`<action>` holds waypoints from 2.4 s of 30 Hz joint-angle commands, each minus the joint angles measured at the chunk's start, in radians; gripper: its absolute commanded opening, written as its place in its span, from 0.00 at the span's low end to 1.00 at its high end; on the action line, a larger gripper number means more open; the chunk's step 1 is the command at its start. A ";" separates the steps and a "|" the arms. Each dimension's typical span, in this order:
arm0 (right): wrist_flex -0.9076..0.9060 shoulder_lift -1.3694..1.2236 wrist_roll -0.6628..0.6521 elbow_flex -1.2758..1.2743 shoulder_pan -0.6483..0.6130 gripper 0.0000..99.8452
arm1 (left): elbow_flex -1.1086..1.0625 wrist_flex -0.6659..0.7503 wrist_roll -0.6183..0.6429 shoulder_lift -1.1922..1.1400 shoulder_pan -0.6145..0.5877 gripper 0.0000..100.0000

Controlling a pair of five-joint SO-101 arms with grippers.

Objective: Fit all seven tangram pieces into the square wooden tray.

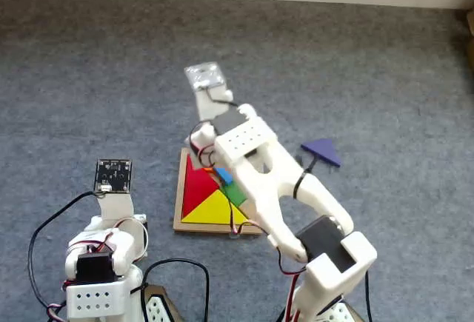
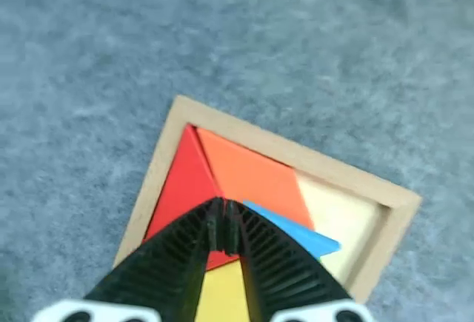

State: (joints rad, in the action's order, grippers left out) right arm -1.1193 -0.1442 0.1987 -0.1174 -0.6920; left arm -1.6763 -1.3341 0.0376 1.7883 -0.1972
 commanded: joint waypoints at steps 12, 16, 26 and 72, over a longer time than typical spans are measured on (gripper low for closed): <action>-0.022 0.010 -0.011 -0.056 0.059 0.02 | -0.019 -0.006 -0.008 0.031 -0.001 0.01; 0.059 0.008 -0.011 -0.154 0.028 0.02 | -0.019 -0.006 -0.008 0.031 -0.001 0.01; 0.151 0.010 -0.009 -0.209 -0.050 0.02 | -0.019 -0.006 -0.008 0.031 -0.001 0.01; -0.068 0.542 -0.321 -0.409 0.549 0.19 | -0.019 -0.006 -0.008 0.031 -0.001 0.01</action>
State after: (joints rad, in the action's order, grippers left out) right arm -1.2344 0.4281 -0.0207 -0.5301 -0.2041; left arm -1.6763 -1.3341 0.0376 1.7883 -0.1972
